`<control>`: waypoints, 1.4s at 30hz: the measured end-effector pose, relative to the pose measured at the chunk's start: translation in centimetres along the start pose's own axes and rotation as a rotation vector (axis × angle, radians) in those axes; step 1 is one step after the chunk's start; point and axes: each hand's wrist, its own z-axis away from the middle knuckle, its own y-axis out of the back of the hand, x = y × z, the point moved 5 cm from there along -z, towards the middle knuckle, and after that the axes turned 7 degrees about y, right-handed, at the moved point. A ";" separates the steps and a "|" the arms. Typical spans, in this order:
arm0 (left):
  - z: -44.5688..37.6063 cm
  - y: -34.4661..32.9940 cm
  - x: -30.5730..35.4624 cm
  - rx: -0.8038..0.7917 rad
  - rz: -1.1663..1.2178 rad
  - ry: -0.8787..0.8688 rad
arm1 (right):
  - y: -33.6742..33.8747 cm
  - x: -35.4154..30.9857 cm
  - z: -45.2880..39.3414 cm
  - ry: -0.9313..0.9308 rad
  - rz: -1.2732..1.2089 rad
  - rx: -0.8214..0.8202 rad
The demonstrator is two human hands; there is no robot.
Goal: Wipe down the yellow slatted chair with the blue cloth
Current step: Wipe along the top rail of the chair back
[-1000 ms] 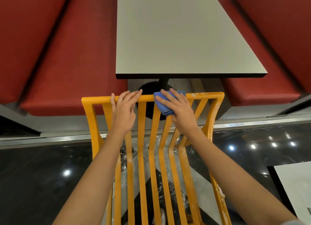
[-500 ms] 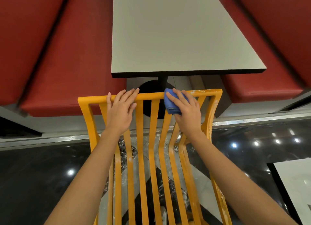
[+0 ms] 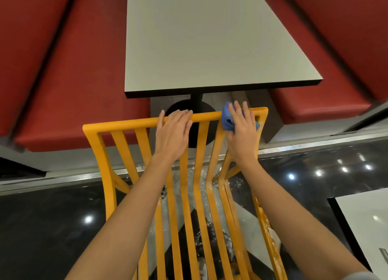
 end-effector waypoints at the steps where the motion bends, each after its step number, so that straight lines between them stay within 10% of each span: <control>1: -0.1 -0.4 0.3 0.006 -0.005 0.008 | -0.3 -0.1 -0.9 -0.029 -0.002 -0.014; 18: 0.3 -1.2 0.2 0.008 0.054 0.041 | -0.2 -1.6 0.4 0.242 -0.148 -0.178; 23: 0.3 0.7 -1.8 0.028 0.005 0.006 | 2.5 2.7 -2.0 -0.160 -0.100 -0.163; 27: 1.2 0.7 -2.5 0.075 -0.041 0.035 | 0.8 -0.9 -4.8 -0.045 -0.022 -0.380; 32: 1.3 0.6 -2.6 0.084 0.052 0.065 | 0.4 -1.8 -0.5 0.180 -0.202 -0.251; 38: 1.0 0.8 -3.0 0.080 0.177 0.091 | 2.4 2.4 -3.6 -0.148 -0.057 -0.184; 42: 0.7 0.9 -3.1 0.090 0.219 0.122 | 0.7 -2.2 -2.9 0.119 -0.100 -0.340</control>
